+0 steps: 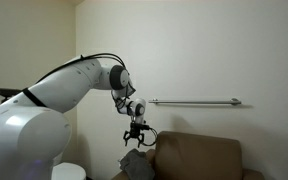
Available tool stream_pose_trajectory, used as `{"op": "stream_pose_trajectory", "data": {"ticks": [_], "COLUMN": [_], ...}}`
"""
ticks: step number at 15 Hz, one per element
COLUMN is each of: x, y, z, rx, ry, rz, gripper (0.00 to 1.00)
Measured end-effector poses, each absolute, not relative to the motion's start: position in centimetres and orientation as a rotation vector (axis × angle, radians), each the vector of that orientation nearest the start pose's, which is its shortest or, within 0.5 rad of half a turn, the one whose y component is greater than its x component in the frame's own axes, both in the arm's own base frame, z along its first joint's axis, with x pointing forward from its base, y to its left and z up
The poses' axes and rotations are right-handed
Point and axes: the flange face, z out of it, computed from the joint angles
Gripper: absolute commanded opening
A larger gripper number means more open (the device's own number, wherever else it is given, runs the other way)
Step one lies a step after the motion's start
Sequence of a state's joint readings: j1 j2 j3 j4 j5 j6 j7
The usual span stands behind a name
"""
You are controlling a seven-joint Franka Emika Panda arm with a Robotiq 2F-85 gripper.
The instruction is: Put the grey towel on the seat of the chair
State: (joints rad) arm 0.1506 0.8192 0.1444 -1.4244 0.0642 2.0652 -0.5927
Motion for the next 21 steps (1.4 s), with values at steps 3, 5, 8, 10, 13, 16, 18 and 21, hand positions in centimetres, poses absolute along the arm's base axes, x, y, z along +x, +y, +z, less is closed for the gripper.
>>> {"op": "stream_pose_trajectory", "data": {"ticks": [3,5,8,10,13,16,18,21], "x": [68.2,68.2,67.9,67.6,67.4,67.2,67.1,66.5], "y": [19.5,19.4,19.1,19.1,19.1,19.3,19.5,20.2], "z": [17.5,16.1,14.3,13.4,12.5,12.1,12.1,12.0], "rx": [-2.770,-2.804,-2.835,-2.847,-2.858,-2.868,-2.872,-2.856], "ry": [-1.054,-0.985,-0.896,-0.852,-0.811,-0.774,-0.756,-0.760], "rz": [0.198,0.196,0.223,0.247,0.270,0.284,0.291,0.330], "gripper": [1.00,1.00,1.00,0.74,0.54,0.34,0.21,0.06]}}
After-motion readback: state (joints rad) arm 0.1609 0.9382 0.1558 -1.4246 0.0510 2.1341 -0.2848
